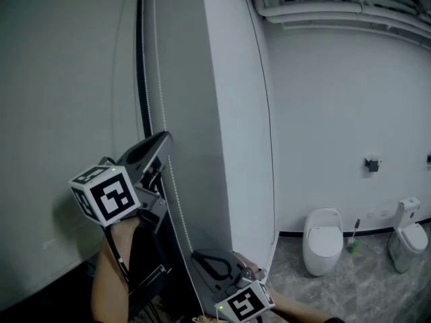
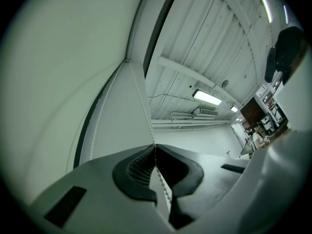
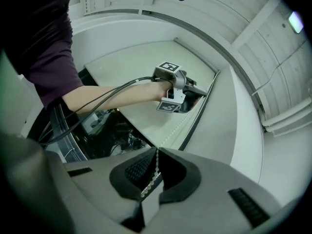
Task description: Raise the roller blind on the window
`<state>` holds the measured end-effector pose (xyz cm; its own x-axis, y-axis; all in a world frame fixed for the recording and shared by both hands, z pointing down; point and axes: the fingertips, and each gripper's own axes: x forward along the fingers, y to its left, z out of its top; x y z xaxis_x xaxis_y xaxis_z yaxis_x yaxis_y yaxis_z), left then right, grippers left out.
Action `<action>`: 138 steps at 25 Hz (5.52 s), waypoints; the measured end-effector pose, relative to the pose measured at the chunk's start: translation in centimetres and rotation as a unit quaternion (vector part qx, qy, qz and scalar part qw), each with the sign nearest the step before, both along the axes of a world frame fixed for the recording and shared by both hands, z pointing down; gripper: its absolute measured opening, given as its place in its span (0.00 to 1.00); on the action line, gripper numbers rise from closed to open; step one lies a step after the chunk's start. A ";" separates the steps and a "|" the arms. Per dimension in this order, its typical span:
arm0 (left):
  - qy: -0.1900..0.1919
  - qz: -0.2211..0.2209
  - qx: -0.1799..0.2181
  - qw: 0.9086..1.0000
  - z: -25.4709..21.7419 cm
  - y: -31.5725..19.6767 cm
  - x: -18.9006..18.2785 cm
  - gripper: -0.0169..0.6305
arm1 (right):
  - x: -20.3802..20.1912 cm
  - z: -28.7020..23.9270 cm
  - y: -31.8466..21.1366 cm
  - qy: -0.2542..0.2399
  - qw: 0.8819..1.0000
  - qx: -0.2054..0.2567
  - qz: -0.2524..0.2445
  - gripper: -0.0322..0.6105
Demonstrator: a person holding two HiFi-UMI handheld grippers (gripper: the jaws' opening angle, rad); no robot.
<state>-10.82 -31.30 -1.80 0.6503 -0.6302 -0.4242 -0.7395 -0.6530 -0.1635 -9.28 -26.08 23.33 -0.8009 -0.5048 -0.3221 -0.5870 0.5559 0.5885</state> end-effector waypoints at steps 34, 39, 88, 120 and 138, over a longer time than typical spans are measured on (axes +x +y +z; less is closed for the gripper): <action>-0.120 -0.001 -0.032 0.992 23.4 3.4 3.1 0.05 | 1.0 -21.4 -3.3 -0.179 0.898 -0.212 -0.342 0.08; -0.118 0.004 -0.024 0.993 23.3 4.2 3.2 0.05 | 0.8 -21.9 -3.4 -0.182 0.911 -0.194 -0.316 0.08; 0.014 0.020 -0.020 0.999 8.4 -1.6 0.6 0.05 | 0.2 0.4 -4.3 -0.131 0.927 -0.268 -0.226 0.07; -0.061 -0.036 -0.036 0.997 23.0 -0.8 1.4 0.05 | 2.1 -14.3 -5.5 -0.191 0.909 -0.231 -0.291 0.16; -0.068 -0.012 -0.071 0.995 28.6 -0.1 -0.5 0.05 | -1.1 -15.4 -6.4 -0.183 0.936 -0.192 -0.233 0.07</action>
